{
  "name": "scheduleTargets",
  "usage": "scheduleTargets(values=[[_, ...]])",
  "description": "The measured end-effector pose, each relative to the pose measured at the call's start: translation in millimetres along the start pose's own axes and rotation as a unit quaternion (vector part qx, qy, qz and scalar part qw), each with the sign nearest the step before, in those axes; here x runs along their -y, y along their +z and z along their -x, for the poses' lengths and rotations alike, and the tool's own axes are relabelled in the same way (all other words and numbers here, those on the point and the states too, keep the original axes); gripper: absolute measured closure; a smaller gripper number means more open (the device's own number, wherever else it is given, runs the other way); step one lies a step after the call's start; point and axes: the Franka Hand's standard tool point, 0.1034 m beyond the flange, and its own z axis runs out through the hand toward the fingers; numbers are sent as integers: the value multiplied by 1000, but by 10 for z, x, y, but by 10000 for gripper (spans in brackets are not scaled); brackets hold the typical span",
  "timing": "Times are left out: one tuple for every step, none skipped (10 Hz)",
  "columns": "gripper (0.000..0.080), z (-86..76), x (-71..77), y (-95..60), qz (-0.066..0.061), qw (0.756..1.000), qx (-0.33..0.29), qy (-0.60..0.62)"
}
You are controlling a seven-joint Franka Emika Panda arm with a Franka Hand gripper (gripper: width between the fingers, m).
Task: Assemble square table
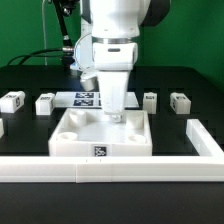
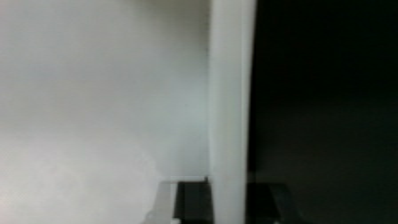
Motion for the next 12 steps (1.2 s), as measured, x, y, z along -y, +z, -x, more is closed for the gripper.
scheduleTargets(values=[[741,-40,-18,-2,-1,1000,0,-5],[741,-26,-15,0,-1,1000,0,-3],[741,-23,-18,-1,-1,1000,0,-3],[741,-23,-18,-1,-1,1000,0,-2],[741,-23,-19,-1,-1,1000,0,-2],[741,-46,-20,-1,-2,1000,0,-2],[741,-169,-52,-7,-5,1000,1,-17],[741,-292,-112,-18,-5,1000,0,-28],[741,-378,-144,-10,-3,999,-2,-35],[741,-464,-173,7,-4,999,-3,-36],[741,-533,-227,8,-4,999,-4,-41],[741,-591,-282,8,-1,999,-5,-44]])
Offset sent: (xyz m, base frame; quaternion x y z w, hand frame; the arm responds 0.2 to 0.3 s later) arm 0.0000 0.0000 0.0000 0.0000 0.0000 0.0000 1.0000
